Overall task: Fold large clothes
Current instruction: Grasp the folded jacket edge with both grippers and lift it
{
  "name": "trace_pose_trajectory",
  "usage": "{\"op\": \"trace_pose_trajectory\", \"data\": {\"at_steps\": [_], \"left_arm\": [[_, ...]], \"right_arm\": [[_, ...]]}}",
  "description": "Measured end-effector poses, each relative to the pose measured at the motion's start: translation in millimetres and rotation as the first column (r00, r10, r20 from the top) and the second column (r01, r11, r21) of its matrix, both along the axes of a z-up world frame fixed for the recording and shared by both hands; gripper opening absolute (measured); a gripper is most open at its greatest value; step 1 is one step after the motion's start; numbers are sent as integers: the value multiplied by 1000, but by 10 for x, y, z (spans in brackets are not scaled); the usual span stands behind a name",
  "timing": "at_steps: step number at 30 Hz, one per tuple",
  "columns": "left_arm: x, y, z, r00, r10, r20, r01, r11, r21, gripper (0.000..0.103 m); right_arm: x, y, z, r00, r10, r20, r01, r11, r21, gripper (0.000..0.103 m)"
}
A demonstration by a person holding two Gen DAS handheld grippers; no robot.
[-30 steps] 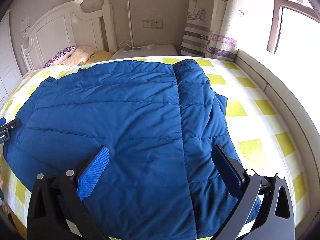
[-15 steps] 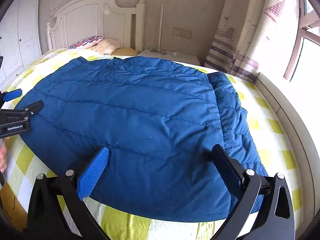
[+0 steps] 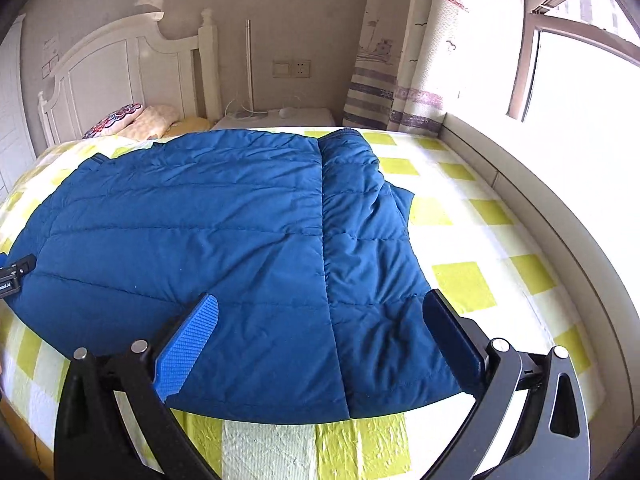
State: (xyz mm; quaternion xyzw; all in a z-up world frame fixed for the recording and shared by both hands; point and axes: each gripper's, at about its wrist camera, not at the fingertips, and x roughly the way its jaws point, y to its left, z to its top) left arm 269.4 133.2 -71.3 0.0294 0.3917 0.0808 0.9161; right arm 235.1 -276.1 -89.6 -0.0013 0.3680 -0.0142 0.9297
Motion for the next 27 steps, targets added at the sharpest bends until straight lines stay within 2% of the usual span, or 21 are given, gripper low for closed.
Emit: {"op": "trace_pose_trajectory", "data": {"at_steps": [2, 5, 7, 9, 12, 13, 14, 16, 17, 18, 20, 22, 24, 25, 27], "left_arm": [[1, -6, -3, 1000, 1, 2, -1, 1000, 0, 101], [-5, 21, -16, 1000, -4, 10, 4, 1000, -15, 101], [-8, 54, -27, 1000, -6, 12, 7, 999, -37, 101], [-8, 61, -36, 1000, -6, 14, 7, 999, -45, 101], [-12, 40, -28, 1000, -7, 15, 8, 1000, -30, 101], [-13, 44, -28, 1000, -8, 14, 8, 999, -33, 101], [-12, 53, -29, 1000, -8, 12, 9, 999, -39, 101], [-4, 65, -28, 1000, -8, 7, 9, 999, -47, 101], [-5, 64, -28, 1000, -7, 6, 7, 999, -47, 101], [-9, 62, -30, 1000, -5, 6, 5, 999, -48, 101], [-17, 54, -28, 1000, -3, 5, 3, 999, -42, 101], [-30, 42, -9, 1000, -7, 0, 7, 999, -32, 101], [-62, 49, 66, 1000, -1, -6, 0, 1000, -28, 101], [-89, 24, 123, 1000, -1, 2, 1, 1000, -9, 101], [-131, -51, 302, 997, -37, 60, 37, 999, 8, 100]], "right_arm": [[1, -92, -70, 1000, 1, -8, 0, 997, 75, 98], [48, -66, 22, 998, -14, -55, 17, 998, 58, 98], [89, 15, 217, 999, -46, -13, 46, 998, 30, 98], [204, 198, 455, 998, 3, 57, -4, 1000, 21, 98], [634, 550, 650, 991, 92, 97, -89, 995, -36, 98], [840, 659, 624, 992, 102, 76, -97, 993, -64, 98], [1075, 748, 544, 994, 104, 16, -102, 992, -80, 98], [1495, 871, 223, 980, 136, -148, -147, 987, -68, 98], [1585, 861, 116, 974, 143, -175, -151, 988, -39, 99], [1584, 830, 107, 977, 139, -163, -143, 990, -13, 99], [1446, 744, 186, 981, 121, -150, -119, 993, 26, 98], [1027, 506, 356, 992, 115, -54, -104, 979, 176, 98], [455, 183, 450, 991, 119, 65, -134, 923, 360, 98], [185, 31, 429, 990, 104, 91, -134, 893, 430, 98], [-224, -208, 286, 991, 119, 68, -137, 845, 516, 98]]}}
